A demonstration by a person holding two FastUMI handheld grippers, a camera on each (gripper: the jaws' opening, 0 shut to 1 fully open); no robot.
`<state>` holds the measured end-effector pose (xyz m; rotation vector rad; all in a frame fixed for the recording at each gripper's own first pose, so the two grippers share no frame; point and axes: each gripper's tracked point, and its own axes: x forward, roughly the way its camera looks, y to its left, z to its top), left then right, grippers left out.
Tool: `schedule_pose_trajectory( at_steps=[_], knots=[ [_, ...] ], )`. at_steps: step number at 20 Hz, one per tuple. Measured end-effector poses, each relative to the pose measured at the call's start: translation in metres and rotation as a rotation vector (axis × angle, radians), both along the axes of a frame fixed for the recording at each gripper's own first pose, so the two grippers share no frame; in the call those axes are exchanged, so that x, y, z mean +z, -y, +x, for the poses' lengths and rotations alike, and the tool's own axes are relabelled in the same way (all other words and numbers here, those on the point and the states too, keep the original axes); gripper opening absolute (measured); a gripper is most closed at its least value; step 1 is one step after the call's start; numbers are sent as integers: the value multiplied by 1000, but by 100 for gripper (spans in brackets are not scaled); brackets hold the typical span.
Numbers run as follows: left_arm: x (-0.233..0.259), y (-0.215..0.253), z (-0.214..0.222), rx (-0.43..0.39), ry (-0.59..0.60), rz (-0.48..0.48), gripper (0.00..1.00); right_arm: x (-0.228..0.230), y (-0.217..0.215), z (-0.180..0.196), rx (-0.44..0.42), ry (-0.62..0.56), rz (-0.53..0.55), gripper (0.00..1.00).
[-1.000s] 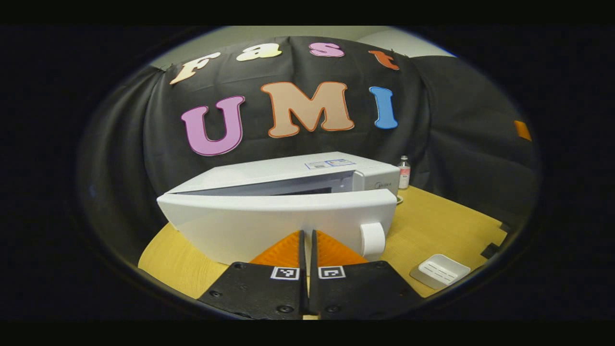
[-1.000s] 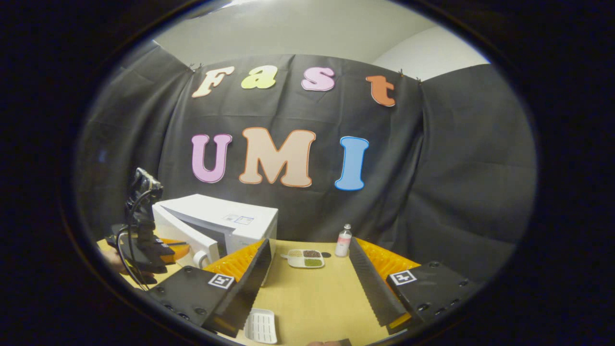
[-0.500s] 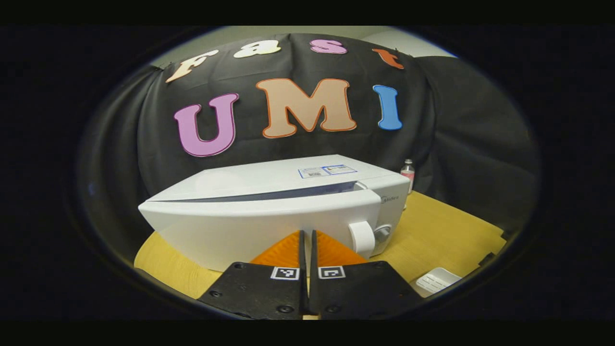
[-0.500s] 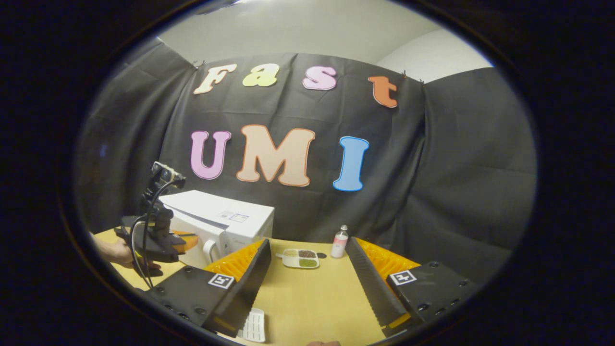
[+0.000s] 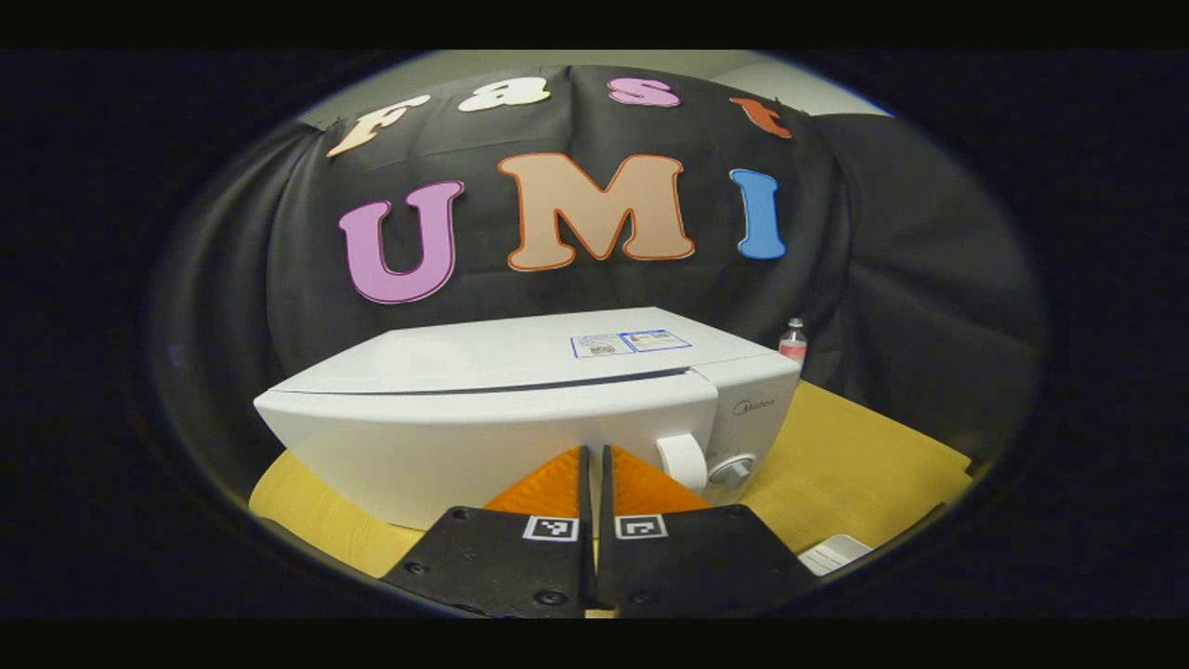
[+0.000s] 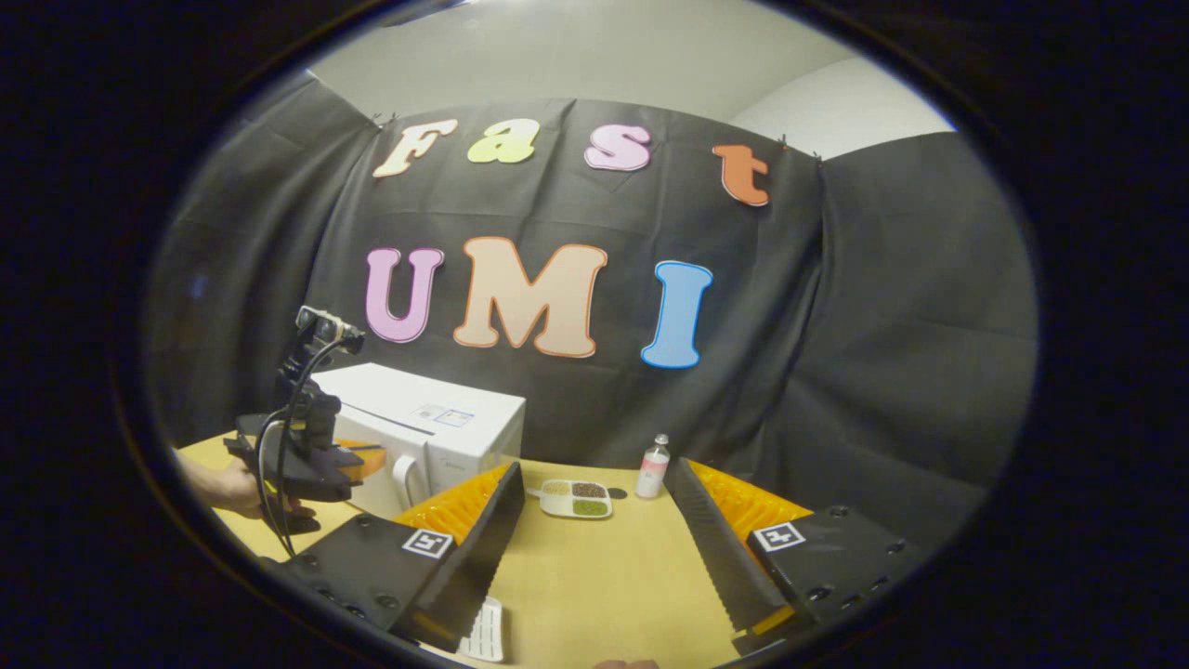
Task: Open the microwave oven with the left hand, put the food in, and close the microwave oven.
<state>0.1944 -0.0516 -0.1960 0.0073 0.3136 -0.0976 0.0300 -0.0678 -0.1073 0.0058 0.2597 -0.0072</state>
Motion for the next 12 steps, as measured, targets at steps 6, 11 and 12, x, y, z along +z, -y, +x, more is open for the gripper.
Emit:
schedule_pose_trajectory(
  at_steps=[6, 11, 12],
  knots=[
    [-4, 4, 1, 22, 2, -17, 0, -6, -7, 2, 22, -15, 2, 94],
    [-7, 11, 11, 3, -6, -32, 0, -3, -7, -2, 24, -10, 2, 94],
    [-2, 12, 11, 3, 10, -21, 2, -1, -5, -3, 18, -6, -1, 94]
  ],
)
